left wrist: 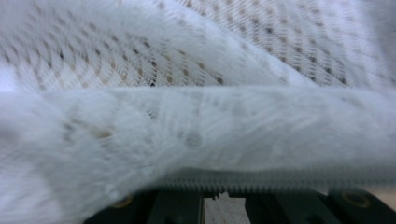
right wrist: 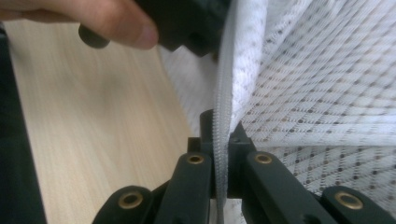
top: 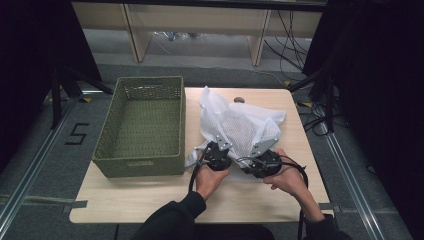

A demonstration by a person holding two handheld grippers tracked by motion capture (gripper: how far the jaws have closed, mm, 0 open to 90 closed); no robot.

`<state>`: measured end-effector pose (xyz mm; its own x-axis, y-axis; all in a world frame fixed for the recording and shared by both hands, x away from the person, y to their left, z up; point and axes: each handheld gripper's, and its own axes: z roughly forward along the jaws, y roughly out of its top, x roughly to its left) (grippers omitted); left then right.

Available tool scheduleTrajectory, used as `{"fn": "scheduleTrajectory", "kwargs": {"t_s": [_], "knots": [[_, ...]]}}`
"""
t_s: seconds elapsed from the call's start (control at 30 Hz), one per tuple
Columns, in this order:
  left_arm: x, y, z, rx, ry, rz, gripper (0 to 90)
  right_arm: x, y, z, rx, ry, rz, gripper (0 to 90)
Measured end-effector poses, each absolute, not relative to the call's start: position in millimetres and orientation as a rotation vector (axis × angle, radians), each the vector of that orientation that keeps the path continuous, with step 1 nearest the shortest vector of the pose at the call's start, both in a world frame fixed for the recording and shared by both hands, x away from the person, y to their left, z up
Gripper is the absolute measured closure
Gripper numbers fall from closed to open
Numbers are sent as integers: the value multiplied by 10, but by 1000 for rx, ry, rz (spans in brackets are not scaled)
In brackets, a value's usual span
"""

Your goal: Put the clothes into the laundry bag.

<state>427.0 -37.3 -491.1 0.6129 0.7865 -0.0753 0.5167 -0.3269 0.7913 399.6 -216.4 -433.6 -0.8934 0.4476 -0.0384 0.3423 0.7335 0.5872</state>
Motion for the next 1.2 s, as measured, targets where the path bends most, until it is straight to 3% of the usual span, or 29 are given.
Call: {"fn": "scheduleTrajectory", "kwargs": {"t_s": [0.1, 0.3, 0.4, 0.47, 0.63, 0.77, 0.87, 1.0, 1.13, 1.2], "knots": [[4222, -371, -4967, 1988, 1018, 372, 793, 4072, -2171, -4558, 659, 2785, 844, 900], [4013, -165, -4947, 2098, 977, 328, 524, 4173, -2235, -4777, 766, 2766, 830, 900], [3907, -58, -4973, 2137, 978, 318, 444, 4184, -2224, -4773, 782, 2749, 833, 900], [3903, -45, -5005, 2139, 980, 297, 496, 4187, -2213, -4760, 764, 2749, 820, 900], [4067, -146, -5060, 2126, 954, 298, 816, 4166, -2177, -4744, 743, 2741, 819, 900], [4243, -268, -5038, 2096, 956, 335, 880, 4154, -2163, -4716, 709, 2766, 845, 900], [4237, -244, -5057, 2106, 943, 313, 854, 4175, -2160, -4735, 721, 2746, 837, 900], [4075, -166, -5065, 2116, 942, 249, 692, 4213, -2122, -4776, 726, 2746, 835, 900], [3901, 5, -4988, 2217, 853, 356, 522, 4234, -2096, -4784, 728, 2749, 814, 900], [3838, 78, -4979, 2243, 850, 352, 482, 4247, -2086, -4794, 734, 2736, 807, 900]]}}
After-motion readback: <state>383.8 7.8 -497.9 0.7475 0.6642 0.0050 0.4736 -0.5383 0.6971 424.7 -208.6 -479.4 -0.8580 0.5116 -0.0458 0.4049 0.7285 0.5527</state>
